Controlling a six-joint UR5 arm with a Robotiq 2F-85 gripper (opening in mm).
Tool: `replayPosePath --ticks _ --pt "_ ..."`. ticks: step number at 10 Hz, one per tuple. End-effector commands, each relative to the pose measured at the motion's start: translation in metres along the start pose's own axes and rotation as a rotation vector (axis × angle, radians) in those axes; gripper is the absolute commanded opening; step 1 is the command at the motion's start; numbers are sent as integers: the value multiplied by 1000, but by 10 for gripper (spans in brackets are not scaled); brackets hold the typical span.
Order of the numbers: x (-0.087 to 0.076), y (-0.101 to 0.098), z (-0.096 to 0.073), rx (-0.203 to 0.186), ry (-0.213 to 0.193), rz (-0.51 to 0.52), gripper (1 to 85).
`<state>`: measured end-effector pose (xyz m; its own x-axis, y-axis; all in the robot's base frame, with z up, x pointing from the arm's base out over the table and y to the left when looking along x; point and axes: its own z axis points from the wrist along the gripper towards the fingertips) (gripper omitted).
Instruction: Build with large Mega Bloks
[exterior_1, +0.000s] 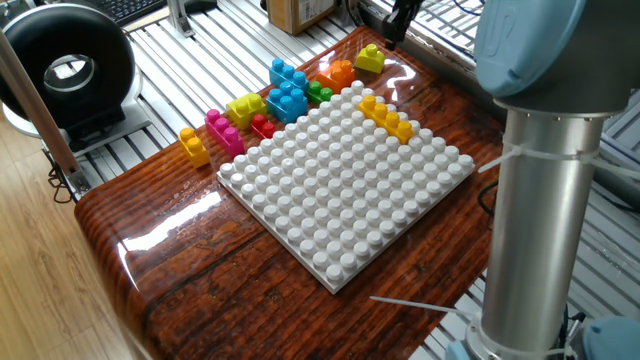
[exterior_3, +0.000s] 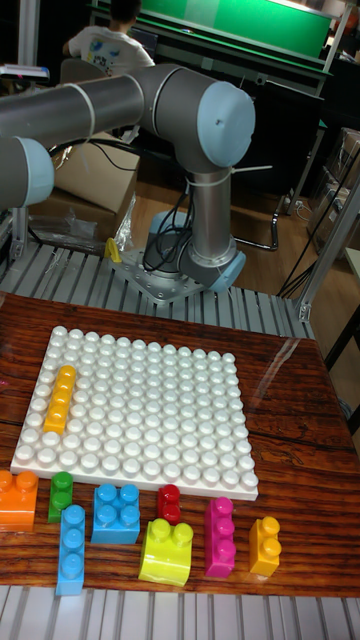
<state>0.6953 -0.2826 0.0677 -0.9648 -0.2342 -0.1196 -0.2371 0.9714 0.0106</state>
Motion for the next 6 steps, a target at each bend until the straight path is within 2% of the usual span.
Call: replayPosePath --ticks 1,3,6 --pt "-21 3 14 -8 -24 -60 420" --pt "-23 5 18 -15 -27 -129 467" --pt "-24 2 22 -8 -24 -153 473"
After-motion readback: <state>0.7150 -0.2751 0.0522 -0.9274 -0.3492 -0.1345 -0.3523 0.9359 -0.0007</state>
